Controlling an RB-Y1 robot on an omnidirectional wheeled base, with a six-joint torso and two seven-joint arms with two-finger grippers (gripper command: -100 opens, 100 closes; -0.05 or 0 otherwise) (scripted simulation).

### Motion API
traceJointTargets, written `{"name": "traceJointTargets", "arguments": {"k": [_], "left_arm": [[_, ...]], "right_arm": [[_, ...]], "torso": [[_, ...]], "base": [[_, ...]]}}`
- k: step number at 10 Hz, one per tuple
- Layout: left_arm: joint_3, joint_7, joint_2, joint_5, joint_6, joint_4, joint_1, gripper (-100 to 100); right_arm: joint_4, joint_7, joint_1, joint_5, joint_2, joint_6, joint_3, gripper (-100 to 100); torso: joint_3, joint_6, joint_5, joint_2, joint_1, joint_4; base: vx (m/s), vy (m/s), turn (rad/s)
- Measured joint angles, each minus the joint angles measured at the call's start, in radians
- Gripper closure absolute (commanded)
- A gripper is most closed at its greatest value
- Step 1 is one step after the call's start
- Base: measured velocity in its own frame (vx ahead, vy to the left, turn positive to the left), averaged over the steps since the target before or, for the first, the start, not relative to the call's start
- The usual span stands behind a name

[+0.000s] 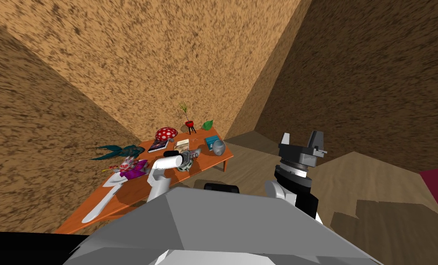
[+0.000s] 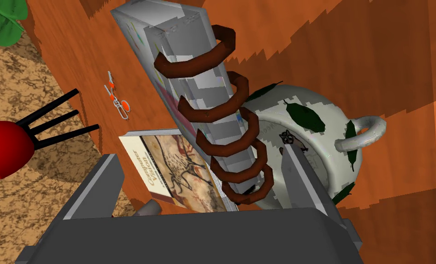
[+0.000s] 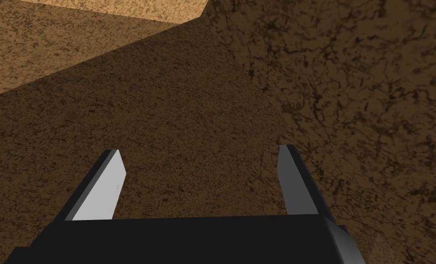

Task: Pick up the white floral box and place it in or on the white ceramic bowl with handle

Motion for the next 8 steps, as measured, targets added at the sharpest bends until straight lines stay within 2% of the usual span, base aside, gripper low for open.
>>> {"name": "traceJointTargets", "arguments": {"k": [2,3,8], "left_arm": [[0.007,-0.001,0.0,0.008,0.037,-0.038,0.011,-100],[0.008,-0.001,0.0,0.009,0.041,-0.04,0.011,0],[0.008,-0.001,0.0,0.009,0.041,-0.04,0.011,0]], "right_arm": [[0.0,0.0,0.0,0.0,0.0,0.0,0.0,0],[0.0,0.0,0.0,0.0,0.0,0.0,0.0,0],[0.0,0.0,0.0,0.0,0.0,0.0,0.0,0]], "torso": [[0.0,0.0,0.0,0.0,0.0,0.0],[0.001,0.0,0.0,0.001,0.0,0.0],[0.001,0.0,0.0,0.003,0.0,0.001]], "base": [[0.026,0.002,-0.001],[0.0,0.0,0.0],[0.0,0.0,0.0]]}}
